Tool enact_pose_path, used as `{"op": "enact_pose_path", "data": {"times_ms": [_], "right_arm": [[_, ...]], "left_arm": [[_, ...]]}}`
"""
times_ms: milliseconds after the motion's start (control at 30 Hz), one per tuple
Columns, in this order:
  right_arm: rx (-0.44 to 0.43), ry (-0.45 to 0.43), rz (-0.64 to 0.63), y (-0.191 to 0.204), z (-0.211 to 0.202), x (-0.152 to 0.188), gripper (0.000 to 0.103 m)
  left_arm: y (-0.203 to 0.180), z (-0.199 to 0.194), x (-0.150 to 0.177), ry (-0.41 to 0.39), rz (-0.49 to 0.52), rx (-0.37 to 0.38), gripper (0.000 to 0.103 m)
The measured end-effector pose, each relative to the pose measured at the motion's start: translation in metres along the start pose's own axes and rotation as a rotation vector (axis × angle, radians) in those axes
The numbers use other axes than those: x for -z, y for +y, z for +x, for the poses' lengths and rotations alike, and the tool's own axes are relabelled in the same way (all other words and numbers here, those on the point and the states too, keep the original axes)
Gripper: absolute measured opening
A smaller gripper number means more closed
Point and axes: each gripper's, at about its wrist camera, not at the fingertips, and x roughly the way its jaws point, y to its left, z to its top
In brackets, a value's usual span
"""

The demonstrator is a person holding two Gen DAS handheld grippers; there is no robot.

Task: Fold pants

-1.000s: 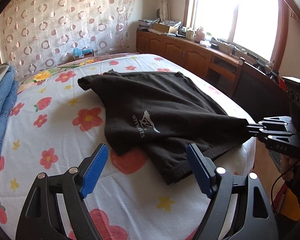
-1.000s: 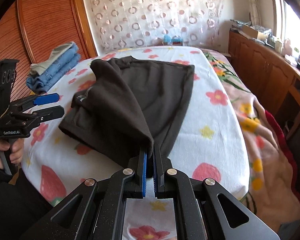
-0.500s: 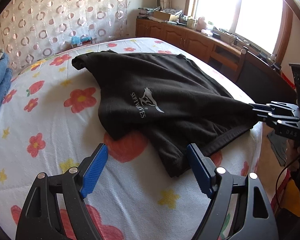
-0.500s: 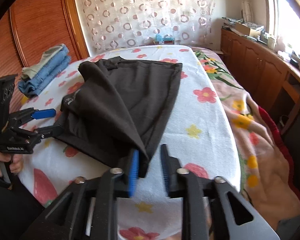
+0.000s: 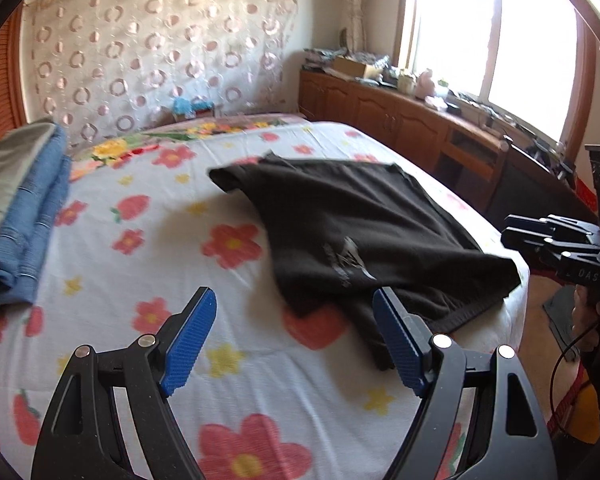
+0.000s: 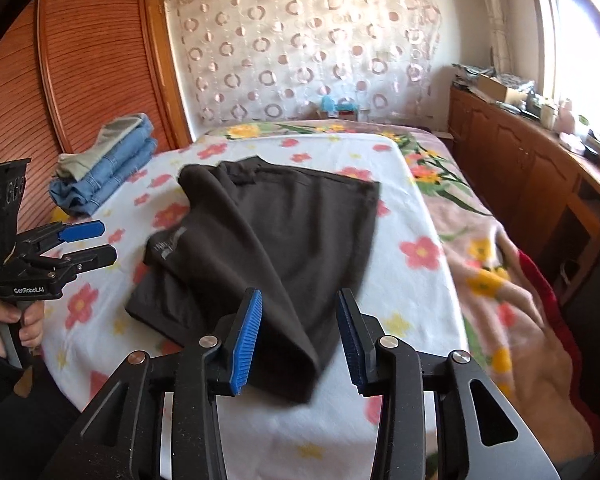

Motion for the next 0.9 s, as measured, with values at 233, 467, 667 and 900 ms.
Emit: {"op": "enact_pose_path", "data": {"times_ms": [233, 467, 667, 900], "right_arm": [[-0.089, 0.009, -0.075, 0.031, 0.041, -0.019, 0.040], [-0.197, 0.044, -0.101, 0.052, 0.084, -0.037, 0.040], [-0.246, 0.083, -0.171, 0.074, 0.110, -0.051, 0.040], [-0.268, 0.142, -0.254, 0.093, 0.134, -0.059, 0.040]], "left_arm": [[0.019, -0.019, -0.008, -0.053, -0.027, -0.036, 0.081], [0.038, -0.039, -0.011, -0.098, -0.051, -0.069, 0.081], [0.048, -0.043, -0.012, -0.113, -0.070, -0.084, 0.081], [0.059, -0.046, -0.009, -0.118, -0.092, -0.094, 0.081]]}}
